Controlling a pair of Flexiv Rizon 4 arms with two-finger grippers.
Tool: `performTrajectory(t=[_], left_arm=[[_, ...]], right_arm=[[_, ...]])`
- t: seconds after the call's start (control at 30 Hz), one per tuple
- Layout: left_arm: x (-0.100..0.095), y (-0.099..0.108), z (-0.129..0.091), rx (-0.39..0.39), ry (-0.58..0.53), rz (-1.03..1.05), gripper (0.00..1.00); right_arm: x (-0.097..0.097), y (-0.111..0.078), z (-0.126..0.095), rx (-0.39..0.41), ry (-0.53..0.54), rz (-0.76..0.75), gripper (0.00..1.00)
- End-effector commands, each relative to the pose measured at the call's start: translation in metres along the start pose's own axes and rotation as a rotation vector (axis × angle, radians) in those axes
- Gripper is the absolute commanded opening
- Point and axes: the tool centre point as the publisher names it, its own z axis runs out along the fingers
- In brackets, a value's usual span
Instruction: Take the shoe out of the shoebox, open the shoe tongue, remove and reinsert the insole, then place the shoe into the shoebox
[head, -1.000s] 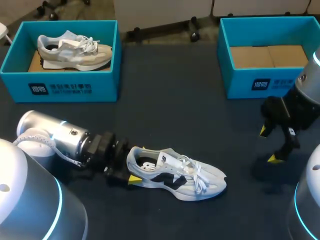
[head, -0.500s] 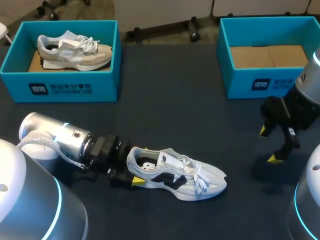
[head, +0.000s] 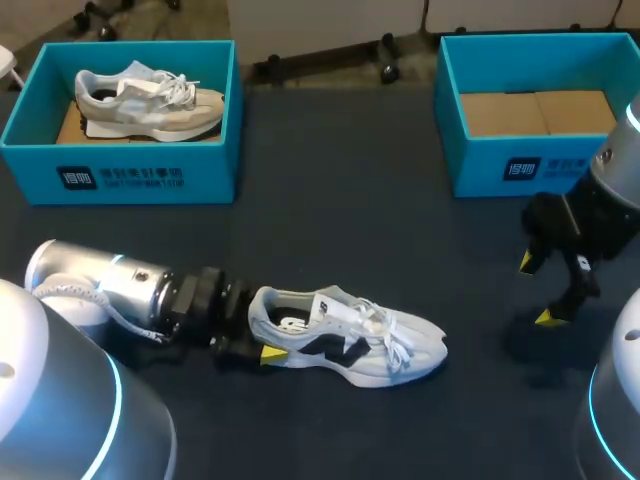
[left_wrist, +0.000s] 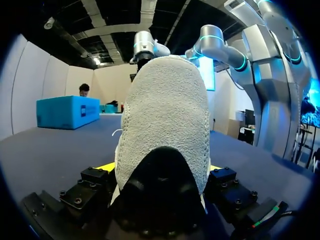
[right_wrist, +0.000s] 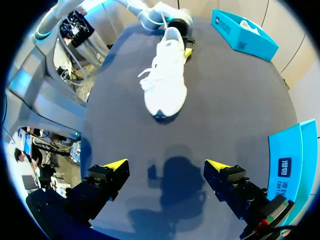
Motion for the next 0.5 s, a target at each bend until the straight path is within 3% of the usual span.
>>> performTrajectory(t=[0.03, 0.23, 0.5], left_arm=[[0.0049, 0.0030, -0.0092, 0.020, -0.061, -0.014, 0.00], [0.0013, -0.0004, -0.0168, 0.045, -0.127, -0.034, 0.00], [0.0047, -0.0051, -0.0148, 0.032, -0.115, -0.021, 0.00]], right_arm=[[0.0006, -0.0005, 0.0007, 0.000, -0.001, -0.001, 1.00], [0.0006, -0.0005, 0.0007, 0.000, -0.001, -0.001, 1.00], [0.0006, -0.0005, 0.0007, 0.000, -0.001, -0.001, 1.00]])
